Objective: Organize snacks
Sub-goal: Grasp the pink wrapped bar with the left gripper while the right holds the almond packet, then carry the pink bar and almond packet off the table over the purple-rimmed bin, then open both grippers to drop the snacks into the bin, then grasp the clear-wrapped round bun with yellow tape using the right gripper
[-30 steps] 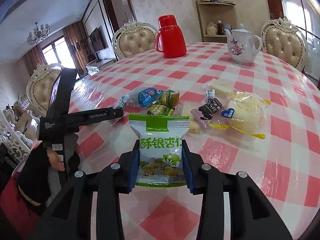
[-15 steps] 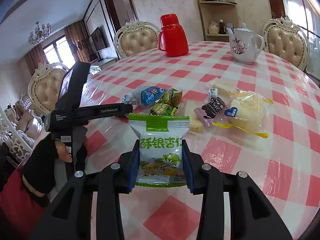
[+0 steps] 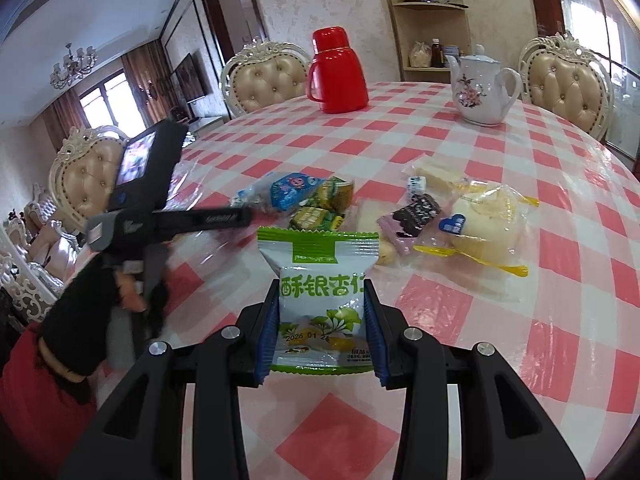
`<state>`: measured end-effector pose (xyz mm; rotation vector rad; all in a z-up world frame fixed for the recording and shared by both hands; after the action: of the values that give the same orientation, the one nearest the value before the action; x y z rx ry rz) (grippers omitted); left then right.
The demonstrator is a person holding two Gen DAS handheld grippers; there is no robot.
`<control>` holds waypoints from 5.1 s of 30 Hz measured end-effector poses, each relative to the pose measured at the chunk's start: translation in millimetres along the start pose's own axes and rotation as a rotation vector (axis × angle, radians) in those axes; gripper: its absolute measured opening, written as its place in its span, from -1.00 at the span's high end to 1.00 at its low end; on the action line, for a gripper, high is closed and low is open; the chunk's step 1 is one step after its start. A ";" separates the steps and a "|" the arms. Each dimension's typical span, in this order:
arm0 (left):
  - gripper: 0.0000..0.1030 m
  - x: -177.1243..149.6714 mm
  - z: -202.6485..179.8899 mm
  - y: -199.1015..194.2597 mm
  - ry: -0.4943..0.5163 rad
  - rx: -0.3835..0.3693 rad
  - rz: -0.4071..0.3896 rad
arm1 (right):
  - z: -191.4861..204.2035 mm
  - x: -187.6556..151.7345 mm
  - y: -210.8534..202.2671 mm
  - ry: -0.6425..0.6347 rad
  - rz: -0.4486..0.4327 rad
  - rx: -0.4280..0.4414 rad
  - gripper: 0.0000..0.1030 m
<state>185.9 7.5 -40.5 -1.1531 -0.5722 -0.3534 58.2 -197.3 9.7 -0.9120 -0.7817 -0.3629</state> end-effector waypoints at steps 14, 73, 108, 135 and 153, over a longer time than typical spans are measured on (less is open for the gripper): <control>0.61 -19.2 -6.4 -24.2 0.052 -0.121 -0.030 | -18.6 0.2 -1.0 0.030 -0.009 -0.036 0.25; 0.61 -232.0 190.9 -207.3 -0.124 -0.186 -0.225 | 216.0 -117.8 -37.2 -0.075 0.031 0.169 0.26; -0.71 -268.9 398.2 -172.2 -0.306 0.200 -0.144 | 445.0 -192.0 9.6 -0.506 0.232 0.576 -0.09; -0.96 -103.1 74.6 -137.7 -0.301 -0.255 -0.099 | -21.6 -54.9 -65.7 0.316 -0.147 -0.145 -0.65; -0.96 -53.3 35.0 -78.3 -0.435 -0.244 -0.117 | -156.9 49.8 59.8 0.393 -0.012 -0.489 -0.68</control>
<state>92.1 9.2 -3.1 -1.4478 -1.0014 -0.2773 197.0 -288.8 -45.3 -1.2416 -0.3367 -0.7395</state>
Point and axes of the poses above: each gripper's, at about its wrist camera, not at the fingertips, and y roughly the way its jaws point, z to its left, x to its top, the point moved 6 cm from there along y, roughly the way its jaws point, and after that the axes turned 15 degrees about x, right-handed, at the moved point
